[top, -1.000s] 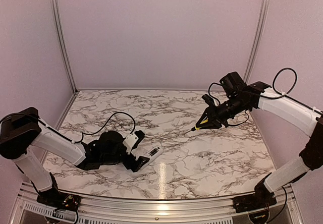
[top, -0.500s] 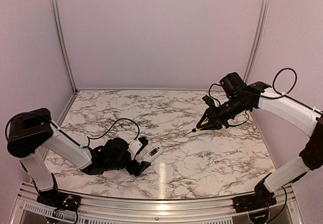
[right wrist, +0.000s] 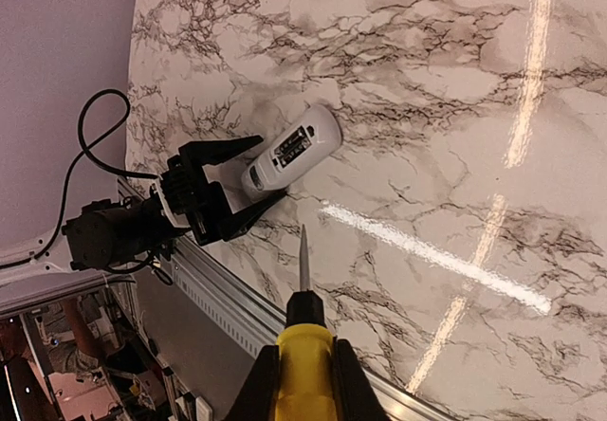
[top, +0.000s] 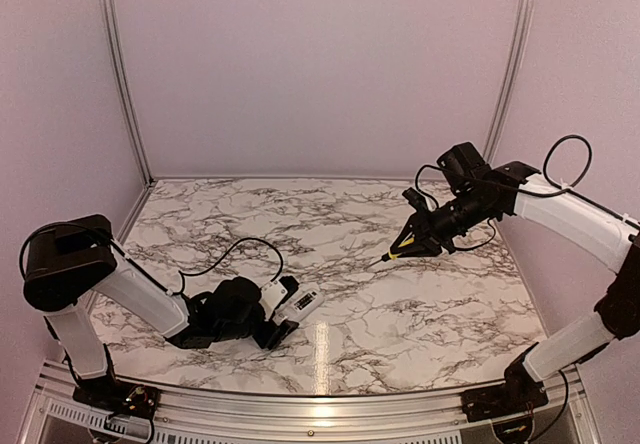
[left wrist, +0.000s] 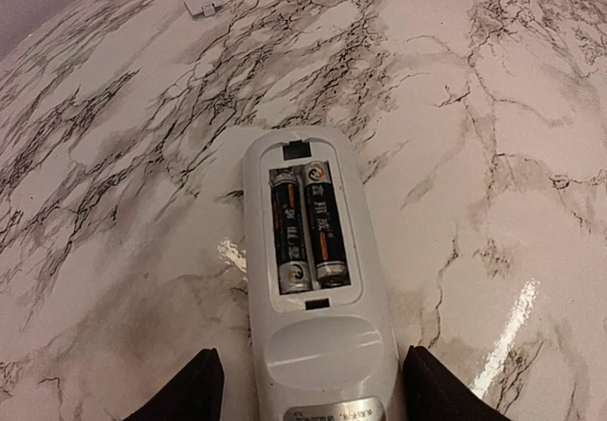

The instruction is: Unload the batteries from the remote control

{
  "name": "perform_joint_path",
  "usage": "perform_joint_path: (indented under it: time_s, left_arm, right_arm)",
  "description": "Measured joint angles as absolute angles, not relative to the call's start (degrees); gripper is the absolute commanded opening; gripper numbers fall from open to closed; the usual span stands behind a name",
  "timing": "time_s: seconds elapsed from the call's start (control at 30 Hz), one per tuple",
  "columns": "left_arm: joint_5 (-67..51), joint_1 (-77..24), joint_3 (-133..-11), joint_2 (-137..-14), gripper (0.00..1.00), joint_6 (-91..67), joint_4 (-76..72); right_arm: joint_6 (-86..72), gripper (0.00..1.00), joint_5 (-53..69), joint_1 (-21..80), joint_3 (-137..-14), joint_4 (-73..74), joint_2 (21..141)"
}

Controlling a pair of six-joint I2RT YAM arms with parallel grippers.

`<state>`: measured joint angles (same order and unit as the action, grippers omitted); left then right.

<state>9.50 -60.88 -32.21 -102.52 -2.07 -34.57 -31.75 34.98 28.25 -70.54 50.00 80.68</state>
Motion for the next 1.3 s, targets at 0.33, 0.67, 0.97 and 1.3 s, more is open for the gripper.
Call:
perform_joint_path:
  time_s: [0.33, 0.67, 0.97, 1.3]
  left_arm:
    - [10.1, -61.2, -33.1, -104.0, 0.54, -1.3, -35.9]
    - [9.5, -61.2, -33.3, -104.6, 0.38, -1.5, -36.6]
    - [8.2, -61.2, -33.3, -103.1, 0.35, 1.0, -33.9]
    - [4.8, -61.2, -35.1, -98.7, 0.33, 5.6, -23.5]
  right_arm:
    - [-32.6, 0.0, 34.7, 28.3, -70.5, 50.0, 80.5]
    - [-32.8, 0.0, 34.5, 28.3, -70.5, 50.0, 80.5]
    - [-32.6, 0.0, 33.6, 28.4, -70.5, 50.0, 80.7]
    - [-31.1, 0.0, 31.2, 31.2, -70.7, 48.6, 84.5]
